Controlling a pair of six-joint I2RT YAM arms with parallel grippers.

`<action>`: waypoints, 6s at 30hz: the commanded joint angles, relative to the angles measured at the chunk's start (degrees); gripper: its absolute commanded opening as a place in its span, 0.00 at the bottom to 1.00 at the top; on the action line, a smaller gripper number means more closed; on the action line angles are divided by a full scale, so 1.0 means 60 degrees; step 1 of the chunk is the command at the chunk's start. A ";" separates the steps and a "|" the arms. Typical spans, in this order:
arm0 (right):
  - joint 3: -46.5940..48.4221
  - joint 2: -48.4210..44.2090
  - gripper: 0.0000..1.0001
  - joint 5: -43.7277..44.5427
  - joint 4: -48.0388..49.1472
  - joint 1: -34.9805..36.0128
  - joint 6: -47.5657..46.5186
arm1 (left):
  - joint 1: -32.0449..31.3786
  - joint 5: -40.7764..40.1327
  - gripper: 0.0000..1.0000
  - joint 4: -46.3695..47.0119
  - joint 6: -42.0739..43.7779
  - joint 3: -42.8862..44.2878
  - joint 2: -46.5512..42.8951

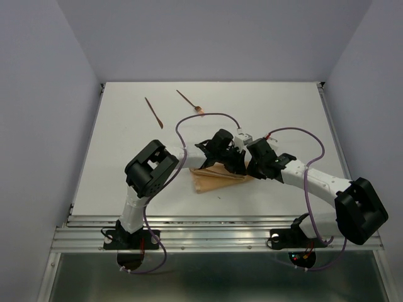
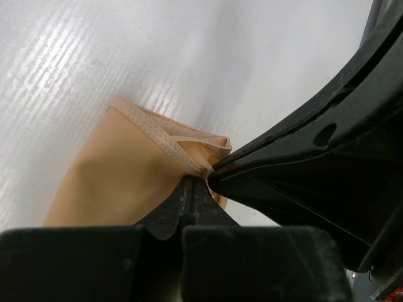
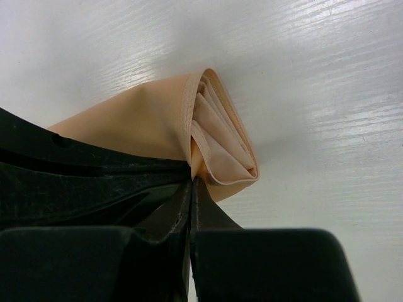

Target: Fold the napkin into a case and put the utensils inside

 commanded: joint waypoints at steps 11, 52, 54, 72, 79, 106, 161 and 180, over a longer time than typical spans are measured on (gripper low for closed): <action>0.0094 0.0149 0.01 0.0202 0.0408 -0.0055 0.0102 | -0.0261 0.0608 0.00 0.0518 -0.0249 0.0210 -0.0001; 0.0109 0.0515 0.02 0.0158 0.0803 -0.0055 0.0248 | 0.0252 0.0857 0.00 0.0460 -0.0791 -0.0142 0.0262; 0.0152 0.0705 0.02 0.0143 0.0862 -0.0055 0.0263 | 0.0252 0.0901 0.00 0.0475 -0.0805 -0.0128 0.0233; -0.0667 0.1233 0.02 0.0334 0.1579 -0.0055 0.0527 | 0.0500 0.0127 0.00 -0.0388 -0.0733 -0.0508 -0.1772; -0.0726 0.1423 0.03 0.0261 0.2077 -0.0055 -0.0160 | 0.1012 -0.1838 0.00 -0.1517 -0.0279 -0.0932 -0.3179; 0.4122 0.4237 0.30 -0.0149 0.2226 -0.0436 -0.4908 | 0.2889 -0.4328 0.25 -0.3743 -0.0571 -0.2458 -0.5699; -0.1986 0.0984 0.61 -0.2962 0.5242 0.0164 0.2548 | -0.0466 -0.7932 0.73 -0.6102 0.2607 -0.1402 -0.4177; -0.1884 0.1408 0.57 -0.2947 0.5418 0.0252 0.2519 | -0.0774 -0.8548 0.00 -0.6190 0.2505 -0.1183 -0.3825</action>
